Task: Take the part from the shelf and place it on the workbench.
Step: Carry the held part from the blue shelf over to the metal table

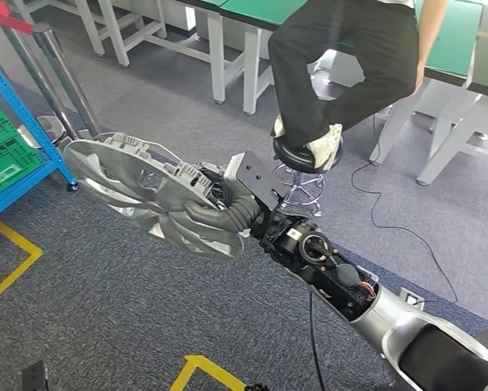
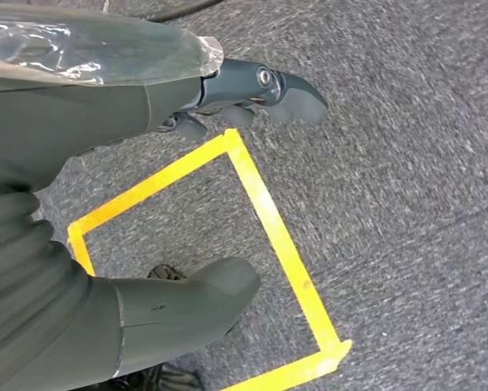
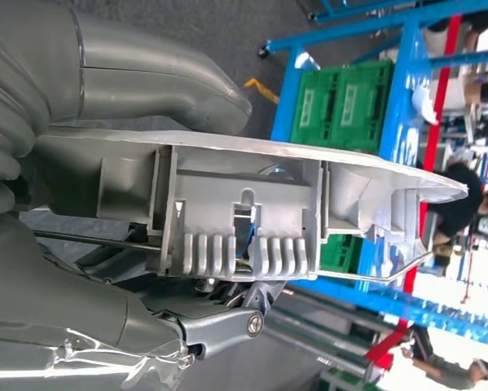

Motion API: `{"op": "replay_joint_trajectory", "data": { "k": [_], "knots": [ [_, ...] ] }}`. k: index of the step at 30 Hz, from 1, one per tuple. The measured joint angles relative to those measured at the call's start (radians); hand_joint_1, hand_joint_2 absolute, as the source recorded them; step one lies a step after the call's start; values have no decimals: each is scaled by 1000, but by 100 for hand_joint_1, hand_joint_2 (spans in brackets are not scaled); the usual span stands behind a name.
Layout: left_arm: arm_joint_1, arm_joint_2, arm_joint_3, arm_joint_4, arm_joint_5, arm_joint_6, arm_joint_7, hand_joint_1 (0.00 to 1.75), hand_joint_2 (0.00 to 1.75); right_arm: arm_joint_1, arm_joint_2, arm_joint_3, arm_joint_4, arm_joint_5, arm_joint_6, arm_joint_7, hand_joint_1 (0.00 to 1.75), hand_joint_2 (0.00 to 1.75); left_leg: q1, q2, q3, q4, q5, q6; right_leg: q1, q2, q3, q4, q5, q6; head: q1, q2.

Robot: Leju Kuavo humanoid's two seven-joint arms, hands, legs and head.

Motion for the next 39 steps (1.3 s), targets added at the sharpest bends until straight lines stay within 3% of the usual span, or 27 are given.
{"op": "replay_joint_trajectory", "data": {
  "k": [1, 2, 3, 5, 7, 9, 10, 12, 14, 15, 16, 17, 18, 20, 21, 23, 25, 27, 29, 31, 32, 34, 36, 38, 39],
  "knots": [
    [1, 0, 0, 0, 1, 0, 0, 0, 175, 1, 0, 0, 0, 0, 0, 0, 175, 175, -2, 9, 1, 1, -2, 1, 0, -3, -11, 24, 1, 1, 0, 0],
    [1, -1, 0, 0, 2, 0, 0, 0, 175, 2, 0, 0, 0, 0, 0, 1, 175, 175, -3, 17, 2, 2, -4, 2, 0, -5, -3, 8, 21, -1, 2, 0],
    [1, -1, -1, 0, 2, 0, 0, 0, 175, 3, -1, 0, 0, 0, 0, 1, 175, 175, -5, 25, 5, 3, -6, 1, 2, -12, 24, -46, 54, -4, 3, 0],
    [0, -3, -1, 0, 3, 0, 0, 0, 175, 1, -1, 0, 0, 0, 0, 1, 175, 175, -9, 41, 11, 6, -13, -4, 12, -50, 92, -182, 110, -15, 6, 0],
    [0, -2, -1, 0, 3, 0, 0, 0, 175, -2, -1, 0, -1, 0, 0, 0, 175, 175, -15, 59, 12, 9, -16, -10, 21, -76, 126, -251, 120, -26, 4, 0],
    [-1, -2, -1, 0, 4, 0, 0, 0, 175, -2, -1, -1, -2, 0, 0, 0, 175, 175, -18, 79, 11, 10, -18, -17, 22, -61, 130, -260, 118, -35, -1, 0],
    [-1, -2, -1, 0, 4, 0, 0, 0, 175, 0, -1, -1, -2, 1, 0, 0, 175, 175, -17, 77, 11, 15, -24, -22, 21, -49, 130, -263, 121, -40, -3, 0],
    [-3, -2, -1, -1, 4, 0, 0, 0, 175, 0, -1, -1, -2, 1, 0, 0, 175, 175, -12, 41, -13, 72, -64, -33, 15, -29, 132, -269, 128, -50, -7, 0],
    [0, 0, -1, -1, 4, 0, 0, 0, 175, -1, -1, -1, -2, 1, 0, 0, 175, 175, -7, -1, -78, 210, -130, -40, 12, -8, 129, -270, 132, -56, -13, 0],
    [2, 1, -1, -1, 4, 0, 0, 0, 175, 0, -1, -1, -2, 1, 0, 0, 175, 175, -6, -8, -112, 276, -152, -43, 12, 5, 128, -270, 133, -57, -15, 0],
    [3, 1, -1, -1, 4, 0, 0, 0, 175, 2, -1, -1, -2, 1, 0, 0, 175, 175, -5, -11, -132, 313, -156, -45, 12, 17, 127, -270, 133, -58, -15, 0],
    [4, 2, -1, -1, 4, 0, 0, 0, 175, 3, -1, -1, -2, 1, 0, 1, 175, 175, -4, -12, -133, 309, -140, -45, 12, 30, 128, -269, 134, -57, -16, 0],
    [5, 2, -1, -1, 4, 0, 0, 0, 175, 5, -1, 0, -2, 1, 0, 1, 175, 175, -2, -15, -114, 264, -108, -45, 11, 42, 128, -269, 135, -56, -16, 0],
    [3, 4, -1, -2, 5, 0, 0, 0, 175, 5, -1, -1, -2, 1, 0, 1, 175, 175, 4, -52, -48, 118, -37, -42, 12, 67, 126, -268, 136, -50, -17, 0],
    [2, 5, -1, -2, 5, 0, 0, 0, 175, 5, -1, -1, -2, 1, 0, 1, 175, 175, 8, -73, -22, 61, -17, -39, 12, 78, 123, -266, 138, -46, -17, 0],
    [3, 5, -1, -2, 6, 0, 0, 0, 175, 5, -1, -1, -2, 1, 0, 0, 175, 175, 8, -96, -4, 16, -11, -33, 11, 99, 114, -266, 142, -34, -16, 0],
    [2, 3, -2, -2, 7, -2, 0, 0, 175, 6, -1, -2, -2, 1, 0, 0, 175, 175, 8, -74, -2, 10, -8, -22, 7, 109, 105, -265, 144, -21, -15, 0],
    [0, 0, -2, -4, 7, -4, 0, 0, 175, 5, -2, -3, -2, 1, 0, 0, 175, 175, 10, -50, 3, 4, -5, -9, 9, 67, 80, -216, 112, -10, -7, 0],
    [0, 0, -3, -5, 8, -4, 0, 0, 175, 5, -2, -3, -2, 2, -1, -1, 175, 175, 7, -26, 6, 2, -6, 0, 7, 13, 23, -86, 45, -1, 1, 0],
    [1, 0, -3, -5, 10, -4, 0, 0, 175, 8, -2, -3, -2, 2, -1, -1, 175, 175, 5, -1, 7, 2, -8, 3, 1, -2, -28, 31, 3, 6, 2, 0],
    [1, 0, -3, -5, 11, -4, 0, 0, 175, 9, -2, -3, -2, 2, -2, 0, 175, 175, 5, 10, 8, 2, -10, 2, -1, -5, -31, 40, 8, 8, 3, 0],
    [1, 0, -4, -5, 14, -3, 0, 0, 175, 9, -3, -4, -2, 3, -3, 0, 175, 175, 4, 30, 13, 3, -14, -2, -3, -19, 22, -58, 65, 7, 6, 0],
    [1, -1, -7, -5, 16, -3, 0, 0, 175, 7, -3, -4, -2, 3, -5, 0, 175, 175, -2, 49, 17, 6, -20, -11, 4, -64, 94, -196, 112, 0, 11, 0],
    [1, 1, -8, -5, 18, -2, 0, 0, 175, 6, -3, -4, -3, 3, -5, -1, 175, 175, -10, 69, 17, 7, -23, -19, 12, -87, 122, -254, 119, -10, 7, 0],
    [1, 1, -9, -5, 20, -2, 0, 0, 175, 7, -3, -4, -3, 3, -5, -1, 175, 175, -12, 80, 18, 7, -23, -23, 13, -77, 123, -258, 119, -17, 3, 0]
  ]
}}
